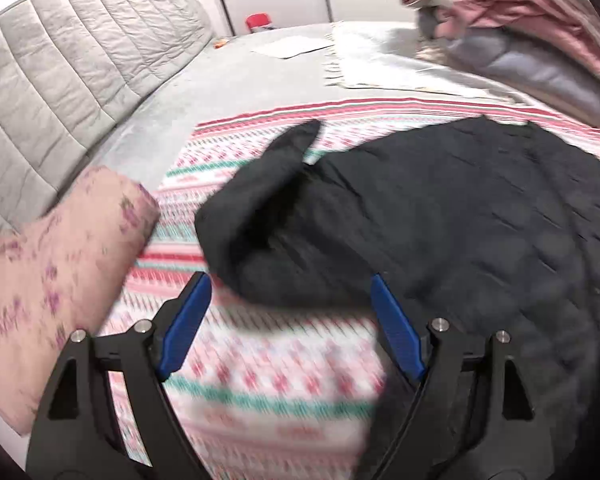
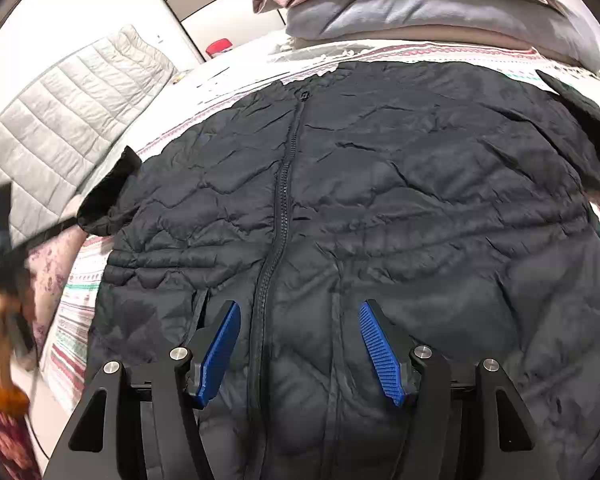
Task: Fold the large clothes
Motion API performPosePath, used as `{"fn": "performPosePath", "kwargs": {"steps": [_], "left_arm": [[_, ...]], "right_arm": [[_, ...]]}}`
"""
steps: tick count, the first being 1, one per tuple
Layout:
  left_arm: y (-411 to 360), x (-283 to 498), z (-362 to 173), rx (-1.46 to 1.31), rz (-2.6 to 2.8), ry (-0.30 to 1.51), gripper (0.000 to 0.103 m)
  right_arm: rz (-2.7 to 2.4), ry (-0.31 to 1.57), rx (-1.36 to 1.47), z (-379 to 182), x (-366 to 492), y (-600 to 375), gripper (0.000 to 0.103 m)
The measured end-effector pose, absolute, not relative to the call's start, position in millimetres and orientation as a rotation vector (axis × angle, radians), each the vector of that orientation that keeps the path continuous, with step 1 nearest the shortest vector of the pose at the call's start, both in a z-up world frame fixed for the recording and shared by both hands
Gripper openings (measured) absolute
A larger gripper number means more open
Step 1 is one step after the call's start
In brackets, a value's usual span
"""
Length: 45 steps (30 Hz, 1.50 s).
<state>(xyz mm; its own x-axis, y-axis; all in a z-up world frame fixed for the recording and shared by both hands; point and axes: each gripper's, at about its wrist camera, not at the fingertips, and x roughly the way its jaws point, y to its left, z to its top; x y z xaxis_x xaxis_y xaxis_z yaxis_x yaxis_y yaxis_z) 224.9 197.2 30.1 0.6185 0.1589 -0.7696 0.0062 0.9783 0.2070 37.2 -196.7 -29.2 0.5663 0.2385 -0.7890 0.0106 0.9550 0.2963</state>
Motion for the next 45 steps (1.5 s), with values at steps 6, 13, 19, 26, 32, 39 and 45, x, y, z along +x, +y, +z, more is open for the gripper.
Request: {"fn": "performPosePath", "kwargs": {"steps": [6, 13, 19, 26, 32, 39, 45], "left_arm": [[202, 299, -2, 0.220, 0.175, 0.963, 0.082], [206, 336, -8, 0.207, 0.218, 0.954, 0.022], [224, 294, 47, 0.087, 0.191, 0.769, 0.008], [296, 202, 101, -0.038, 0.298, 0.614, 0.008], [379, 158, 48, -0.054, 0.518, 0.763, 0.030], [425, 126, -6, -0.204, 0.653, 0.928, 0.043], [370, 108, 33, -0.271, 0.500, 0.831, 0.084]], "right_arm": [[0.104, 0.978, 0.286, -41, 66, -193, 0.063], [0.056, 0.997, 0.200, -51, 84, -189, 0.063], [0.037, 0.991, 0.175, -49, 85, -184, 0.063], [0.069, 0.957, 0.186, -33, 71, -184, 0.063], [0.089, 0.927, 0.179, -20, 56, -184, 0.063], [0.096, 0.926, 0.171, -18, 50, -188, 0.064], [0.038, 0.893, 0.156, -13, 51, -197, 0.064]]}}
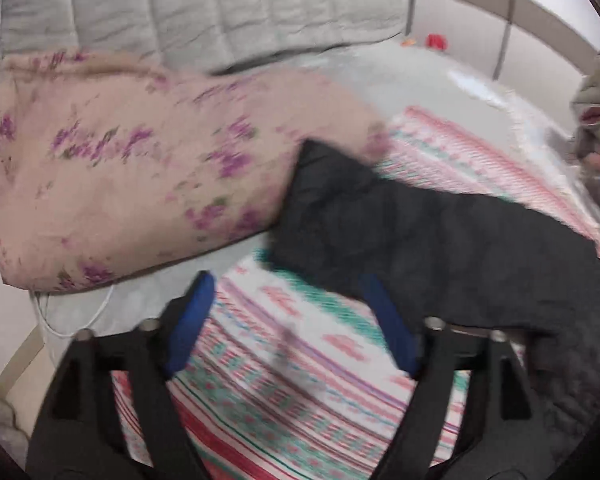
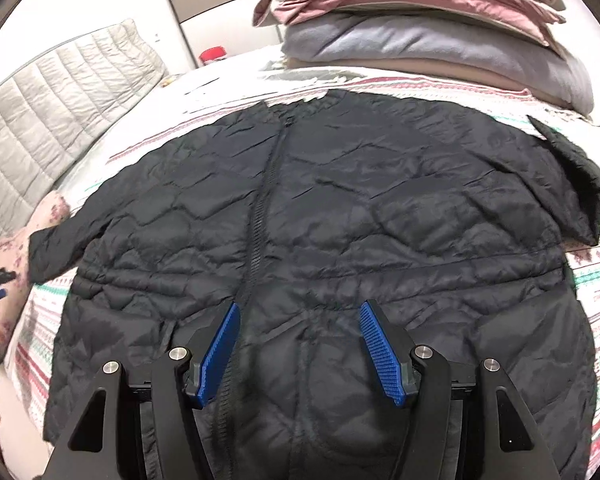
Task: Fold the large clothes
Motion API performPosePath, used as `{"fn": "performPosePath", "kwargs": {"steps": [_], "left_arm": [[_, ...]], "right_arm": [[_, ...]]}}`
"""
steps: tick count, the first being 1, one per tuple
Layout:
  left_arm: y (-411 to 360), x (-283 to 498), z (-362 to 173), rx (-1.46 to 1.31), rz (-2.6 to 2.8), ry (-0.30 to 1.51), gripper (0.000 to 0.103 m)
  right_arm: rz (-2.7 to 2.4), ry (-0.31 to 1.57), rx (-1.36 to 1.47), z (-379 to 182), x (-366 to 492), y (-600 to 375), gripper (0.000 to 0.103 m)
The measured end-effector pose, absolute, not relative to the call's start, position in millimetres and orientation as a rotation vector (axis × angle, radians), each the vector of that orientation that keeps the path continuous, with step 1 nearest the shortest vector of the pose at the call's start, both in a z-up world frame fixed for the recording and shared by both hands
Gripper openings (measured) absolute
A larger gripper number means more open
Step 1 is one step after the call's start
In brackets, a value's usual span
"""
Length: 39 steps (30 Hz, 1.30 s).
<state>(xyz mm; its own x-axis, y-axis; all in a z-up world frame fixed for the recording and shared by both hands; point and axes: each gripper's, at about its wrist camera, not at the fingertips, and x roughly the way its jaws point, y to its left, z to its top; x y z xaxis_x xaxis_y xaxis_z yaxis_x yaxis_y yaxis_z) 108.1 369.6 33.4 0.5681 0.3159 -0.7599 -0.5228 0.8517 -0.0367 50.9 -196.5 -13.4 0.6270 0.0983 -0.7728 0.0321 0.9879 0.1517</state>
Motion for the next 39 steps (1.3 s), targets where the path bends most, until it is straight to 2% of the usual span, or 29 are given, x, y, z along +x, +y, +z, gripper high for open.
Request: {"fn": "performPosePath", "kwargs": {"steps": [4, 6, 8, 13, 16, 19, 23, 27, 31, 38, 39], "left_arm": [[319, 93, 61, -0.328, 0.368, 0.798, 0.092], [284, 83, 69, -0.379, 0.263, 0.800, 0.093], [252, 77, 68, -0.451, 0.165, 0.804, 0.094], [161, 77, 46, -0.462, -0.009, 0.839, 0.095], [105, 78, 16, -0.330, -0.078, 0.824, 0.095], [64, 86, -10, -0.183, -0.129, 0.934, 0.095], [49, 94, -18, -0.247, -0.218, 0.990, 0.095], [42, 98, -11, -0.239, -0.222, 0.968, 0.095], [41, 99, -7, -0.204, -0.199, 0.929, 0.095], [48, 106, -5, -0.183, -0.177, 0.907, 0.095], [50, 107, -6, -0.191, -0.174, 0.907, 0.095]], "right_arm": [[-0.010, 0.865, 0.147, -9, 52, -205, 0.066], [-0.025, 0.855, 0.156, -8, 52, -211, 0.073], [-0.036, 0.846, 0.198, -9, 52, -220, 0.075], [-0.069, 0.838, 0.313, -15, 52, -242, 0.075], [-0.139, 0.829, 0.270, -15, 50, -249, 0.075], [-0.197, 0.822, 0.208, -13, 48, -258, 0.075], [-0.301, 0.778, 0.077, -4, 49, -279, 0.075], [-0.380, 0.768, 0.104, 8, 67, -325, 0.075], [-0.488, 0.758, 0.007, 20, 104, -362, 0.075], [-0.653, 0.843, -0.057, 6, 174, -428, 0.075], [-0.664, 0.863, -0.062, 0, 182, -435, 0.071]]}}
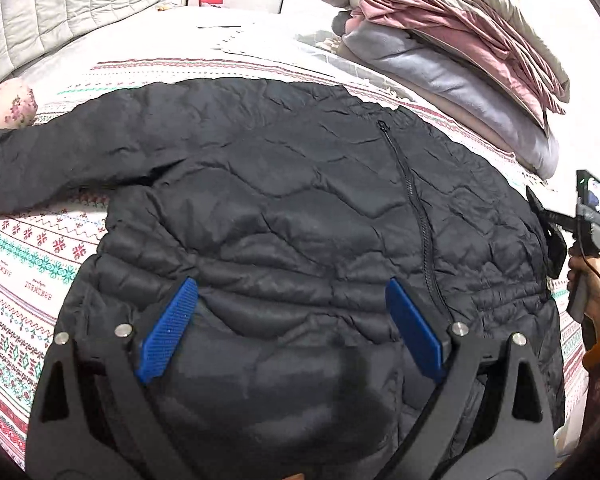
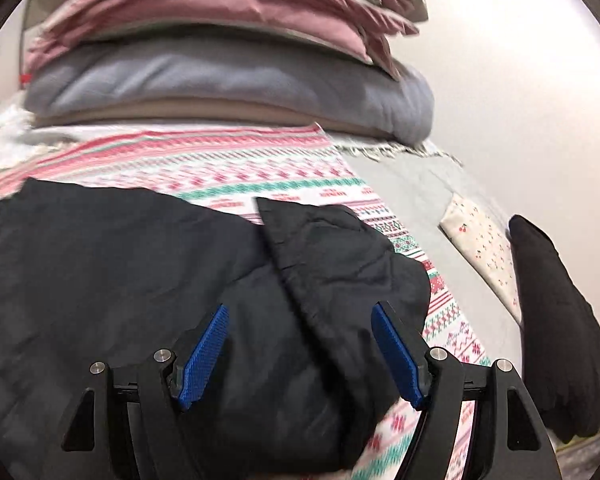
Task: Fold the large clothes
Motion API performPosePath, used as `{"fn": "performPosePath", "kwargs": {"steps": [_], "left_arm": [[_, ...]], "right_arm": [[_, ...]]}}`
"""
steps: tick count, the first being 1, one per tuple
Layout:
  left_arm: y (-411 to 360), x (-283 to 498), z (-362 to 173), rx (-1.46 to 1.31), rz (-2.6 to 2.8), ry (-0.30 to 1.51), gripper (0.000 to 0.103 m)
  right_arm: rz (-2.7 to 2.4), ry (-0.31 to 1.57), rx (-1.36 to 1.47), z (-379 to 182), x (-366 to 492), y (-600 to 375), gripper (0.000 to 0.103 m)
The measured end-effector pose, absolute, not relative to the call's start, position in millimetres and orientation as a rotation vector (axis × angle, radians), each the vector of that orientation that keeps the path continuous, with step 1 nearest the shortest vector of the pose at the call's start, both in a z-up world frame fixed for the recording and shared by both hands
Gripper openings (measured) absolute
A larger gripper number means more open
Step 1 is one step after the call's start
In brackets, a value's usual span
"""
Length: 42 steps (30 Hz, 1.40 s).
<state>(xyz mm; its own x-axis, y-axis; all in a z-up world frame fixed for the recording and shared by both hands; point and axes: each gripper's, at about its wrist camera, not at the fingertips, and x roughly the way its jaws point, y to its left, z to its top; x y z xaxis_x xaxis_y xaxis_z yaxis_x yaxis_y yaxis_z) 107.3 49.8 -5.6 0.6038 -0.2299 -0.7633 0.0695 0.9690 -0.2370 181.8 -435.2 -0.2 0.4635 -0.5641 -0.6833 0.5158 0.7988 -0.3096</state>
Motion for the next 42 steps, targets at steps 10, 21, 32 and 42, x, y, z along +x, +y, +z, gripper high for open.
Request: {"fn": "performPosePath", "kwargs": {"steps": [10, 21, 32, 42], "left_arm": [[53, 112, -9, -0.211, -0.185, 0.918, 0.095], [52, 105, -11, -0.241, -0.215, 0.938, 0.095], [46, 107, -11, -0.227, -0.218, 0.935, 0.095], [51, 113, -14, -0.220, -0.219, 0.938, 0.095]], "right_arm": [[-0.685, 0.864, -0.096, 6, 179, -471, 0.013], [-0.684, 0.795, 0.281, 44, 39, -581, 0.014], [-0.536, 0.791, 0.305, 67, 46, -566, 0.063], [-0.654, 0.827, 0.628, 12, -4, -649, 0.067]]}}
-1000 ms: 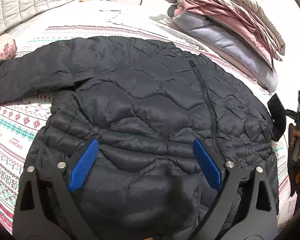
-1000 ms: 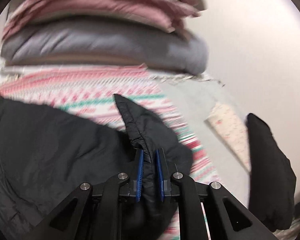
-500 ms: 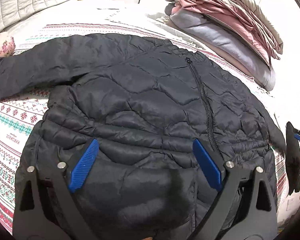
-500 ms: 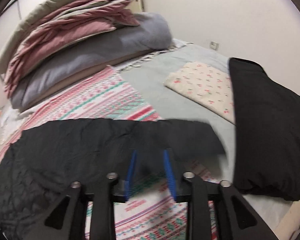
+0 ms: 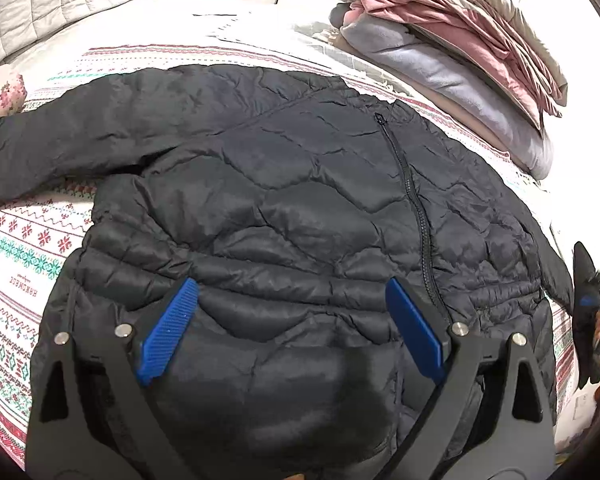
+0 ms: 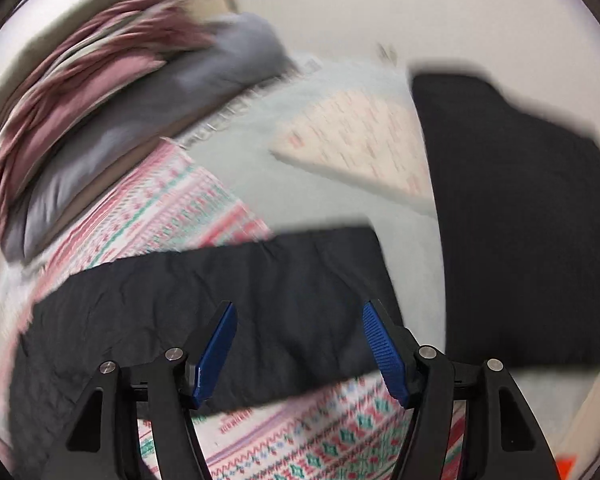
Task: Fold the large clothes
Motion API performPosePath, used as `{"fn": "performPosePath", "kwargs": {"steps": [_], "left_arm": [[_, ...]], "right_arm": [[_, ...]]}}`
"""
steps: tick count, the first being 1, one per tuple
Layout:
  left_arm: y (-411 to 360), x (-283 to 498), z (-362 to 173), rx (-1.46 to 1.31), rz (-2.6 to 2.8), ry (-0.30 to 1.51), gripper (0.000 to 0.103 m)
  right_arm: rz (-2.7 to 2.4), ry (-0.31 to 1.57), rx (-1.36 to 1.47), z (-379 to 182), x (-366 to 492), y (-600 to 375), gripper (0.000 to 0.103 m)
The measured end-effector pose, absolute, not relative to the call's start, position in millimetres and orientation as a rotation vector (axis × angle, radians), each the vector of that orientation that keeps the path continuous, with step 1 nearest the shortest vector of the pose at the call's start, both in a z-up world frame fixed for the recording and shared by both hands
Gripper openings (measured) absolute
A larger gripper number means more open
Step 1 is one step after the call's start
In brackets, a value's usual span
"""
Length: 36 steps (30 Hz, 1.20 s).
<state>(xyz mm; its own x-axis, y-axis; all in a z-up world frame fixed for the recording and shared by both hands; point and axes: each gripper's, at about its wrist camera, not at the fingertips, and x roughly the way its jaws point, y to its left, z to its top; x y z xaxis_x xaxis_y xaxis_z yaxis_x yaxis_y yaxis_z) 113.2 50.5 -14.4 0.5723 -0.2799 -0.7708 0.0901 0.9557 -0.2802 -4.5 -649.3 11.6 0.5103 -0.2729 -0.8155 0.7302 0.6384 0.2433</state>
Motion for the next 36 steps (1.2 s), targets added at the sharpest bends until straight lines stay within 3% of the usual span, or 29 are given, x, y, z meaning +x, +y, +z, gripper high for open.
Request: {"fn": "performPosePath", "kwargs": {"steps": [5, 8, 11, 13, 14, 15, 22, 29, 32, 36], "left_arm": [[49, 112, -18, -0.218, -0.239, 0.955, 0.095], [44, 107, -17, -0.236, -0.283, 0.999, 0.095], [34, 96, -2, -0.283, -0.395, 0.982, 0.095], [20, 96, 11, -0.292, -0.449, 0.978, 0.095], [11, 97, 16, -0.281, -0.473, 0.974, 0.095], [-5, 100, 25, -0.242, -0.519, 0.967, 0.093], [-125, 139, 43, -0.087, -0.705, 0.935, 0.089], [-233, 195, -11, -0.065, -0.841, 0.962, 0.085], [-248, 207, -48, -0.131, -0.856, 1.037, 0.085], [-224, 196, -41, -0.188, -0.888, 1.013, 0.085]], "right_arm": [[-0.637, 0.882, 0.818, -47, -19, -655, 0.067], [-0.642, 0.800, 0.808, -51, -16, -655, 0.072], [-0.601, 0.693, 0.853, -52, -6, -663, 0.070], [-0.580, 0.649, 0.899, -55, 0, -670, 0.051], [-0.560, 0.646, 0.909, -54, 3, -672, 0.014], [-0.511, 0.651, 0.923, -53, 8, -673, 0.008], [-0.521, 0.552, 0.656, 11, 14, -674, 0.007], [-0.470, 0.521, 0.580, 36, 18, -661, 0.008], [-0.430, 0.473, 0.557, 61, 17, -651, 0.008], [-0.362, 0.433, 0.489, 102, 26, -617, 0.008]]}}
